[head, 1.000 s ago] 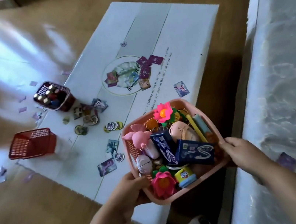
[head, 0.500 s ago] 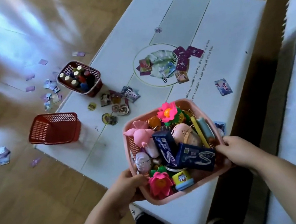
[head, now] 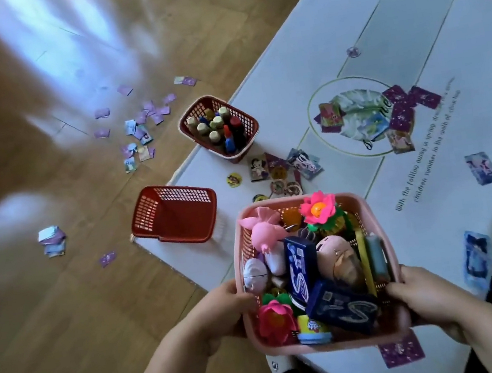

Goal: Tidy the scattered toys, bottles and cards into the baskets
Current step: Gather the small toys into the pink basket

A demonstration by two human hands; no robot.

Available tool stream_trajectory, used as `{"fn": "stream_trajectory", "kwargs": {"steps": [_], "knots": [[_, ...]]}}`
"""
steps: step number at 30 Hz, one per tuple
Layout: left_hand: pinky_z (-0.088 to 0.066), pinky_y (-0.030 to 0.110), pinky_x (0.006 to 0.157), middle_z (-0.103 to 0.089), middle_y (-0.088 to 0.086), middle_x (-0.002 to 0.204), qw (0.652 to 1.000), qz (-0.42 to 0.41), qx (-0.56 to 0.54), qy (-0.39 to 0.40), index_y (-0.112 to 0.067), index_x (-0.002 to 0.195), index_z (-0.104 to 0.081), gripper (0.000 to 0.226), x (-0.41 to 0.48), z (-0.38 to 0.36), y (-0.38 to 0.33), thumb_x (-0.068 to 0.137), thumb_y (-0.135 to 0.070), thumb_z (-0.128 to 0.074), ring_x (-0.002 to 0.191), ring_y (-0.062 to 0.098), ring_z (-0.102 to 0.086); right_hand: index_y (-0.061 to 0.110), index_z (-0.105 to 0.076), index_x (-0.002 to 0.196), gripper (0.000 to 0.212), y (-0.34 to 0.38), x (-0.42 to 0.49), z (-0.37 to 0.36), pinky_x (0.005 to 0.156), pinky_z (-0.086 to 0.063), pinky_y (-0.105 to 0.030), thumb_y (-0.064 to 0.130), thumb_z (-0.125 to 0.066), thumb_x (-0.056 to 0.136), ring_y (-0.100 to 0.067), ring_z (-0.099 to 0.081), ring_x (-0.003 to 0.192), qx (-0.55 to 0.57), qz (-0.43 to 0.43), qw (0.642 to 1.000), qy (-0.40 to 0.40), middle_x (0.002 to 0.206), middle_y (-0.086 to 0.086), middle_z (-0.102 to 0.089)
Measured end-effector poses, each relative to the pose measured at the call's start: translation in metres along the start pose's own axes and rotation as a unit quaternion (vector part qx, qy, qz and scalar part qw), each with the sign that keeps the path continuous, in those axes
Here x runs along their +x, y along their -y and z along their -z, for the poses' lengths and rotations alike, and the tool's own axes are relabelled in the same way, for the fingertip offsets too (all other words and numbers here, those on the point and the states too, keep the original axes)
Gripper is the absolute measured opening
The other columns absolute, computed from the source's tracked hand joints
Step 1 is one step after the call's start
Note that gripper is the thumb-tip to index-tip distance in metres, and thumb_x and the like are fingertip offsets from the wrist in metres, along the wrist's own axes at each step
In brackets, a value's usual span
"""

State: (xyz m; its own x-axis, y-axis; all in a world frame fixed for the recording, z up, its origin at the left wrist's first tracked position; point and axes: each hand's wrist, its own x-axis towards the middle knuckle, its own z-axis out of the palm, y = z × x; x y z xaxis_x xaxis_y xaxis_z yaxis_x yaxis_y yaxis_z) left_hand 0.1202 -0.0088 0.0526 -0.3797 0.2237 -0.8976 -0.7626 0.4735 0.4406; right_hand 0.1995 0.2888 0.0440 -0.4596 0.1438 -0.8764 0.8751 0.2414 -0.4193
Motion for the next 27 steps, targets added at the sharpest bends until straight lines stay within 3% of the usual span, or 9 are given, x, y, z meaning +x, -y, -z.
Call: {"fn": "stream_trajectory", "kwargs": {"steps": [6, 12, 17, 20, 23, 27], "knots": [[-0.061, 0.044, 0.074, -0.077, 0.011, 0.089, 1.000, 0.010, -0.008, -0.023, -0.008, 0.111, -0.061, 0.024, -0.001, 0.019, 0.009, 0.089, -0.004, -0.054, 0.082, 0.028, -0.075, 0.007, -0.064, 0.105, 0.023, 0.014, 0.001, -0.020, 0.063, -0.057, -0.034, -0.001, -0.046, 0.093, -0.031, -0.073, 0.077, -0.001, 0.002, 1.000, 0.019, 0.085, -0.015, -0.075], [-0.061, 0.045, 0.078, -0.077, 0.010, 0.087, 0.997, 0.010, -0.022, -0.069, -0.011, 0.109, -0.061, 0.021, -0.015, 0.021, 0.013, 0.092, -0.023, -0.060, 0.080, 0.027, -0.075, 0.006, -0.064, 0.106, 0.022, 0.019, -0.007, -0.031, 0.070, -0.058, -0.040, 0.000, -0.046, 0.093, -0.032, -0.073, 0.079, 0.003, 0.012, 0.999, 0.037, 0.086, -0.017, -0.075], [-0.060, 0.047, 0.081, -0.076, 0.016, 0.092, 0.994, 0.008, -0.067, -0.090, -0.009, 0.107, -0.066, 0.043, -0.016, 0.027, 0.013, 0.083, -0.045, -0.065, 0.080, 0.029, -0.073, 0.006, -0.063, 0.107, 0.023, 0.018, -0.003, -0.040, 0.075, -0.058, -0.044, -0.001, -0.045, 0.094, -0.035, -0.073, 0.081, 0.038, 0.014, 0.999, 0.032, 0.088, -0.020, -0.074], [-0.060, 0.036, 0.070, -0.076, 0.013, 0.088, 0.991, 0.022, -0.105, -0.084, -0.012, 0.105, -0.066, 0.053, -0.003, 0.048, 0.009, 0.087, -0.061, -0.055, 0.077, 0.023, -0.073, 0.005, -0.064, 0.106, 0.023, 0.022, 0.009, -0.048, 0.072, -0.059, -0.041, -0.001, -0.046, 0.093, -0.033, -0.073, 0.082, 0.057, 0.007, 0.998, 0.010, 0.088, -0.019, -0.074], [-0.056, 0.040, 0.083, -0.069, 0.017, 0.105, 0.979, 0.029, -0.150, -0.135, -0.014, 0.114, -0.057, 0.047, 0.028, 0.080, 0.005, 0.091, -0.055, -0.056, 0.092, 0.029, -0.068, 0.004, -0.067, 0.103, 0.023, 0.031, 0.025, -0.059, 0.083, -0.057, -0.049, -0.001, -0.050, 0.089, -0.032, -0.072, 0.083, 0.054, 0.004, 0.998, -0.034, 0.086, -0.017, -0.074], [-0.049, 0.035, 0.081, -0.064, 0.008, 0.101, 0.978, -0.010, -0.014, -0.206, -0.010, 0.114, -0.063, 0.026, 0.078, 0.131, -0.012, 0.096, -0.027, -0.055, 0.090, 0.024, -0.061, 0.002, -0.067, 0.102, 0.025, 0.054, 0.048, -0.082, 0.088, -0.054, -0.054, -0.004, -0.045, 0.090, -0.036, -0.071, 0.086, 0.130, -0.020, 0.990, -0.056, 0.088, -0.021, -0.074]]}}
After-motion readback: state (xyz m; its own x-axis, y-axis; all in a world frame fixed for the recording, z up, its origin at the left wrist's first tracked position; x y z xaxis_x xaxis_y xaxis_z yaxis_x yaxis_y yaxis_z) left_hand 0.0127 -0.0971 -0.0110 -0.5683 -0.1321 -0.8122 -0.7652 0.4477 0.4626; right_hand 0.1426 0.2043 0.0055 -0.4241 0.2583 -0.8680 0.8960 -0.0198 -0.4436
